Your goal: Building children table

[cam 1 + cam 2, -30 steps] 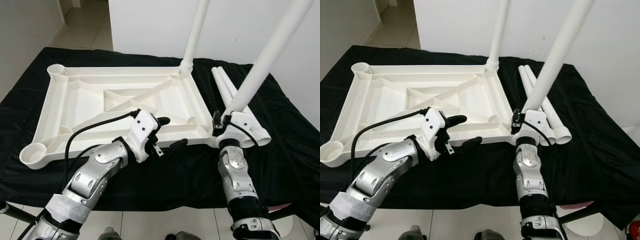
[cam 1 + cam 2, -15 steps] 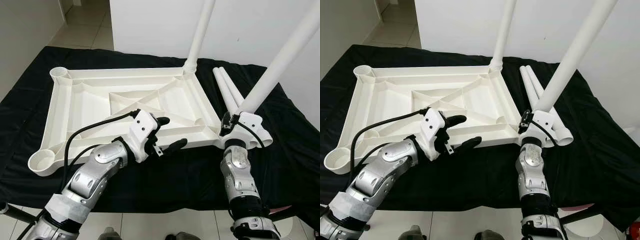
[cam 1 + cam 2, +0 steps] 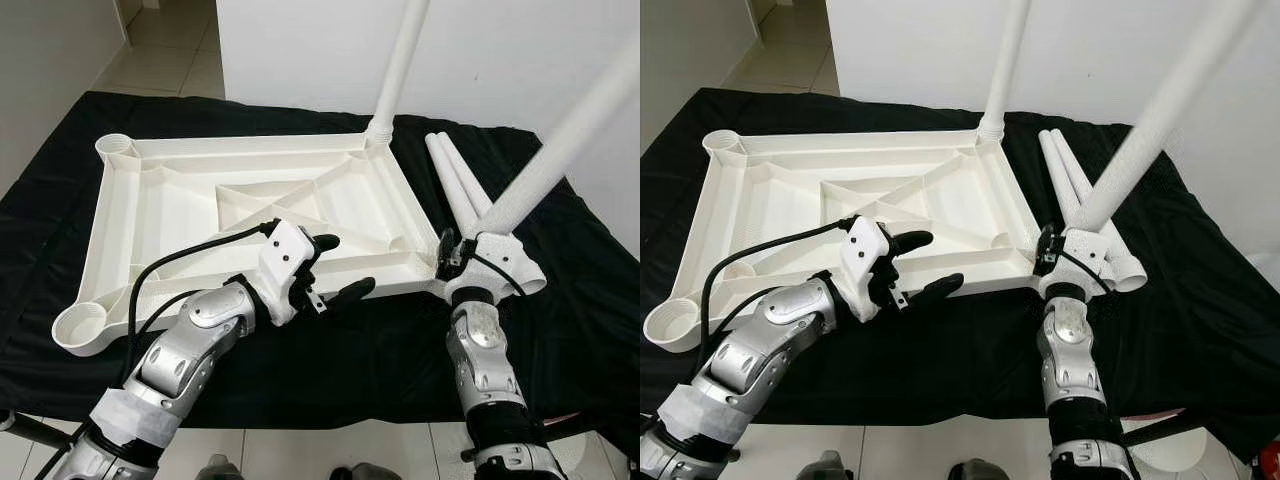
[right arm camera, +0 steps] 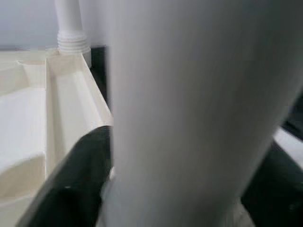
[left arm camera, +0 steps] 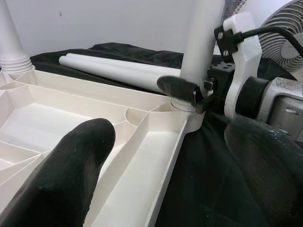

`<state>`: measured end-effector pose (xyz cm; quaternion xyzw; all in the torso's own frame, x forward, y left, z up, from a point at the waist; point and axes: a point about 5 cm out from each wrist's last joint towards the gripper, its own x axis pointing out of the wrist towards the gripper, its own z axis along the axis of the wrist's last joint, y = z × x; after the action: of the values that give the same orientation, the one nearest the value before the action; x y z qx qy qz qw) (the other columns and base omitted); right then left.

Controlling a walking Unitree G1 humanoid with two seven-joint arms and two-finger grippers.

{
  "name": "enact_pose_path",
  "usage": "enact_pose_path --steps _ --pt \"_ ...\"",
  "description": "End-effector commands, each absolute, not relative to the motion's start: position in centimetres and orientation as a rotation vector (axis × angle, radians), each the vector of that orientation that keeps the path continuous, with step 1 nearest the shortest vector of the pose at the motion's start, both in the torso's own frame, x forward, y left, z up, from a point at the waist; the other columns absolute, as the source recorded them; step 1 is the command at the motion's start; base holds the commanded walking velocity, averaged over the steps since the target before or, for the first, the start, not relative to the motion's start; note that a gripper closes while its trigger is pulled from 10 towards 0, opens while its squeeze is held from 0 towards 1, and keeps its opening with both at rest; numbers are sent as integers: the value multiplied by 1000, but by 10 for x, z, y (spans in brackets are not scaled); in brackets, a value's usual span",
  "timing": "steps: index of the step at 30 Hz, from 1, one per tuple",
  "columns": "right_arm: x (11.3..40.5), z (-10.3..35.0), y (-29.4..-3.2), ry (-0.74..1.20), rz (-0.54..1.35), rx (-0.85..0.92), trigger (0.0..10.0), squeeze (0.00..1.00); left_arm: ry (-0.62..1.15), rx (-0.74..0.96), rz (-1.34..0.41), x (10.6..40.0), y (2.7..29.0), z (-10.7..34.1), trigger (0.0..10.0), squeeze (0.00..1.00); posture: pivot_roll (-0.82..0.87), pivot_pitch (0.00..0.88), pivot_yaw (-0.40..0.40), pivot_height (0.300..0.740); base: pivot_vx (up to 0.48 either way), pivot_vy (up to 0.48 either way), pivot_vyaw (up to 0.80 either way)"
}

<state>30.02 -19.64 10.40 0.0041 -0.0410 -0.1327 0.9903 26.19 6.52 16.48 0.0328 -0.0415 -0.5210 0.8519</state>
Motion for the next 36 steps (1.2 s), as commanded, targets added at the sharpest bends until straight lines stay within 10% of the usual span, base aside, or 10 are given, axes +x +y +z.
enact_pose_path --steps 1,5,6,7,19,20,21,22,36 --pt "293 88 -209 -4 -309 8 10000 1000 -97 74 -1173 258 63 168 10000 0 73 28 -62 740 0 0 0" --pt "293 92 -213 -25 -303 -21 10000 1000 -98 72 -1175 258 63 168 10000 0 71 29 -60 740 0 0 0" --pt "294 94 -212 -39 -286 -32 10000 373 -98 71 -1175 258 62 168 10000 0 71 29 -60 740 0 0 0" --pt "294 96 -212 -52 -269 -39 10000 0 -98 71 -1175 258 62 169 10000 0 71 29 -60 740 0 0 0" --pt "297 125 -221 -201 -24 -106 10000 0 -103 74 -1178 260 62 170 10000 0 64 25 -53 740 0 0 0" --pt "298 129 -221 -216 23 -106 6706 0 -104 73 -1178 260 63 171 10000 0 64 25 -53 740 0 0 0" --pt "298 129 -221 -216 23 -106 6706 0 -104 73 -1178 260 63 171 10000 0 64 25 -53 740 0 0 0" --pt "298 131 -221 -224 53 -104 0 0 -104 72 -1178 260 63 171 10000 0 64 25 -53 740 0 0 0" --pt "303 140 -223 -201 266 -103 0 0 -111 79 -1165 262 65 172 10000 0 74 10 -53 740 0 0 0"
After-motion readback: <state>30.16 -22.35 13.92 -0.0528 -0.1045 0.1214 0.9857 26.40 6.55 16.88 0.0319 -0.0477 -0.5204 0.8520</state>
